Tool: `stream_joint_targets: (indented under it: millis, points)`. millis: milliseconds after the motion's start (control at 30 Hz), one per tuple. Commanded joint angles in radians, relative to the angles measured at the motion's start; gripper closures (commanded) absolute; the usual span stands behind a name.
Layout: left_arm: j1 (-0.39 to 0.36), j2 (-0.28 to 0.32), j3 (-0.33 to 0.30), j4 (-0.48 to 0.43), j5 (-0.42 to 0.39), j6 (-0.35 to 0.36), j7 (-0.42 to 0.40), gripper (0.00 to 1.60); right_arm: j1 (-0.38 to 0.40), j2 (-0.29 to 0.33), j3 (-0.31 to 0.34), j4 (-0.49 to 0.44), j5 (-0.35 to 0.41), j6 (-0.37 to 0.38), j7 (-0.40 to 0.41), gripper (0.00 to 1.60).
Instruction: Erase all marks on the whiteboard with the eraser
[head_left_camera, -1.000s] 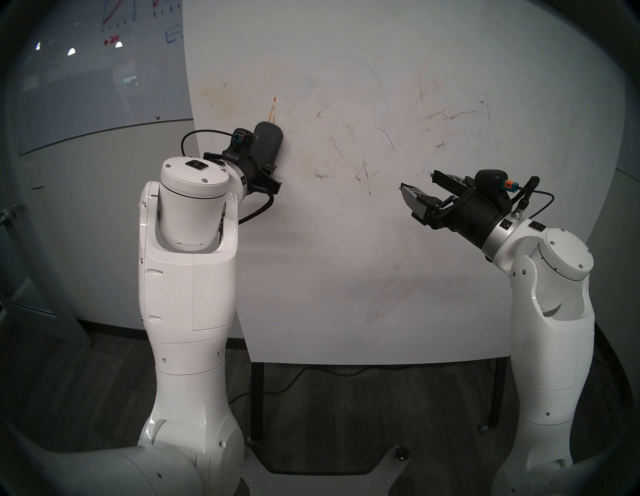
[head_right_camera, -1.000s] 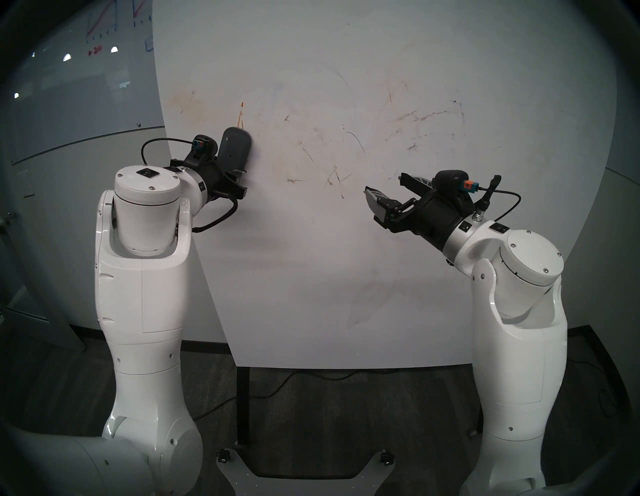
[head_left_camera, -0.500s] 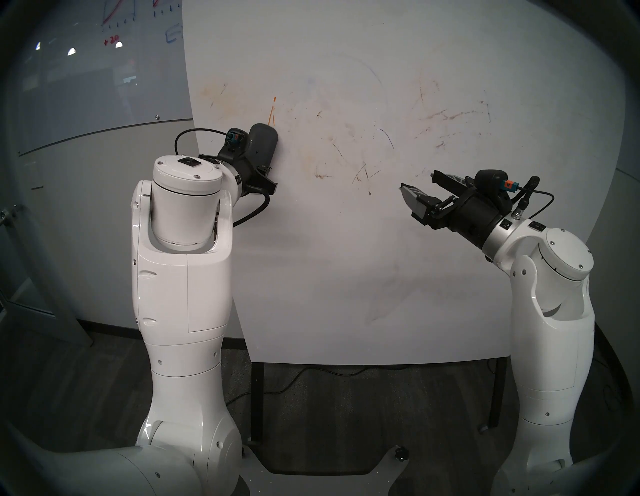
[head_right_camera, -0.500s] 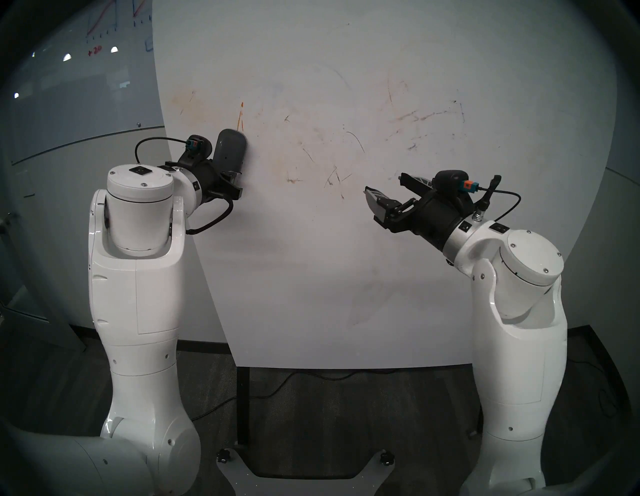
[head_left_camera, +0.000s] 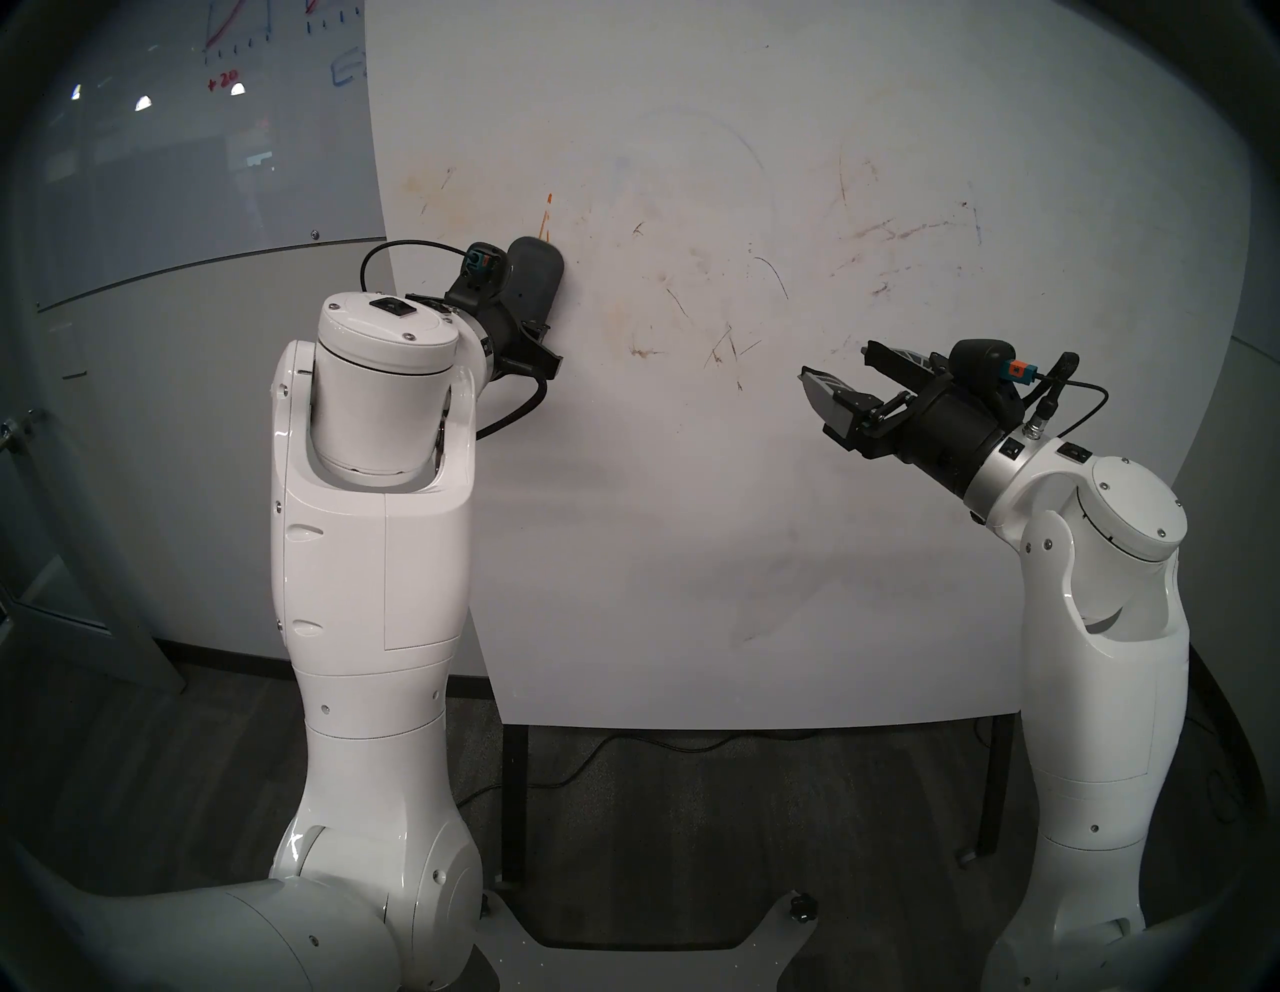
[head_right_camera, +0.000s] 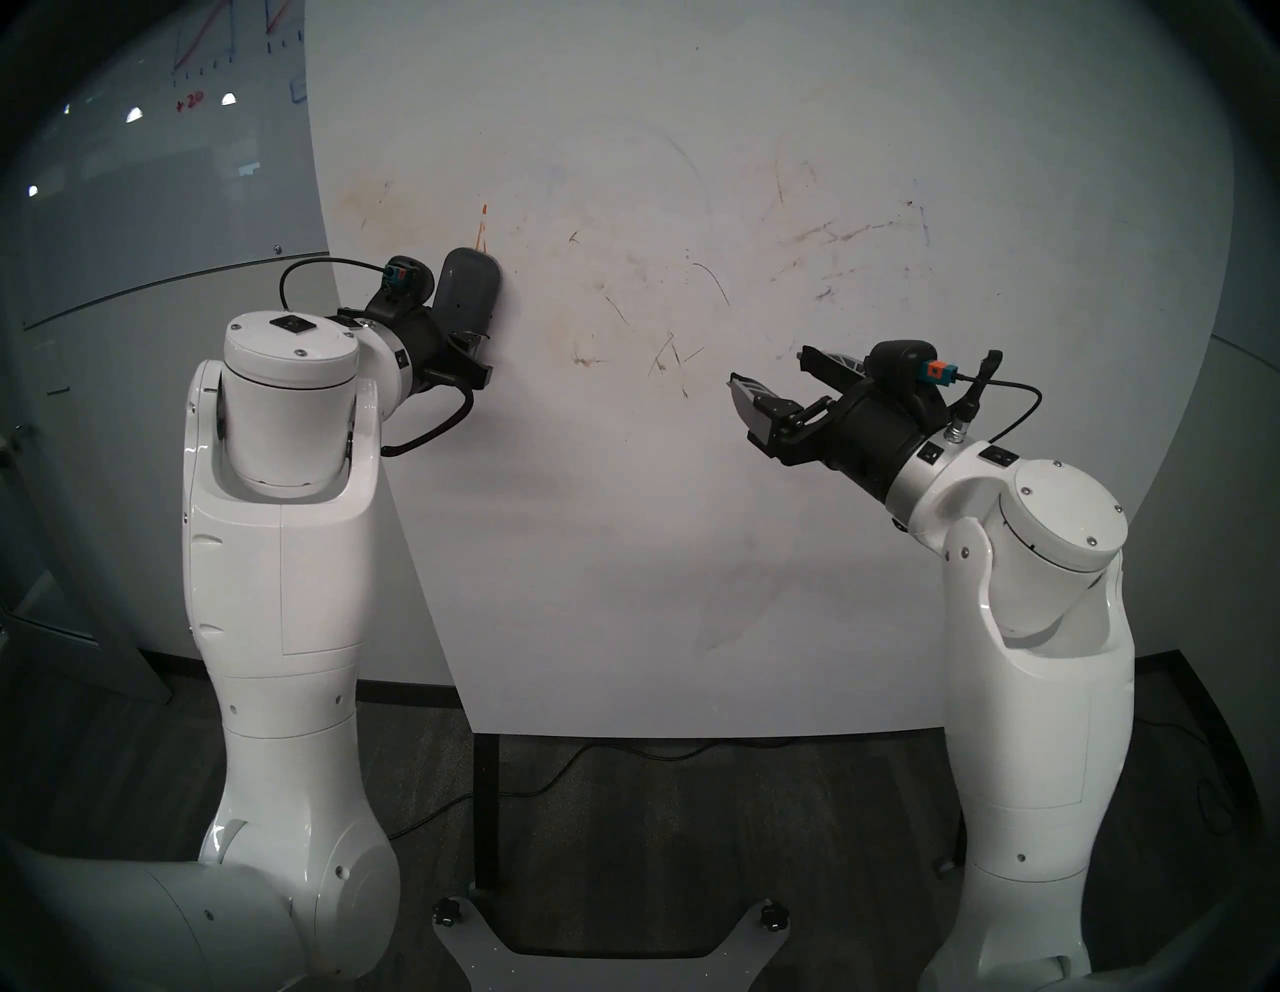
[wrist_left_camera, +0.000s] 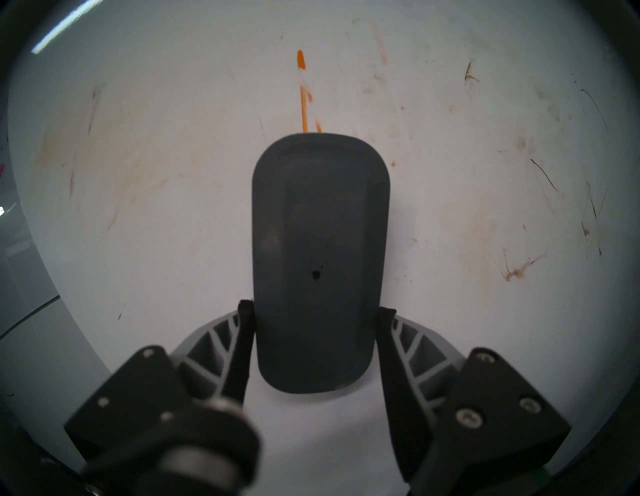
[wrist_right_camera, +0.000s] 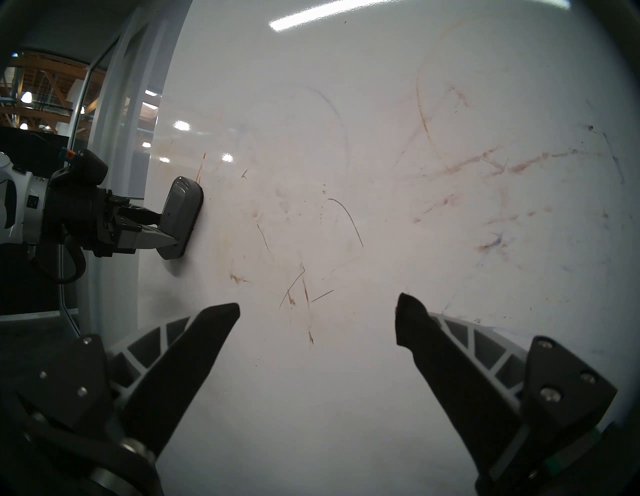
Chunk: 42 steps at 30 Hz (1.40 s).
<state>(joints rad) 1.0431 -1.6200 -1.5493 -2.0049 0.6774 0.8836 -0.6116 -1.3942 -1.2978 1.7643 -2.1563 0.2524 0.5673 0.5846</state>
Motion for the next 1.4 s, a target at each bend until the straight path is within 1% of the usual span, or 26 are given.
stream_joint_targets:
  millis: [0,533,967,1133,1367]
  points:
    - [-0.075,-0.011,0.008,-0.017,-0.004,-0.005,0.000,1.60,0.008,0.002,-0.002,-0.013,0.000,-0.006,0.002,0.00]
    - [-0.181,-0.027,0.022,0.018,-0.007,-0.007,0.004,1.60,0.008,0.001,-0.002,-0.013,0.000,-0.006,0.002,0.00]
    - [-0.238,-0.037,0.029,0.038,-0.014,-0.003,0.007,1.60,0.008,0.001,-0.002,-0.013,-0.001,-0.006,0.003,0.00]
    - [-0.233,-0.037,0.026,0.035,-0.017,-0.003,0.006,1.60,0.008,0.001,-0.002,-0.013,-0.001,-0.006,0.003,0.00]
    - [-0.185,-0.026,0.022,0.003,-0.025,0.004,-0.006,1.60,0.008,0.001,-0.002,-0.013,-0.001,-0.007,0.003,0.00]
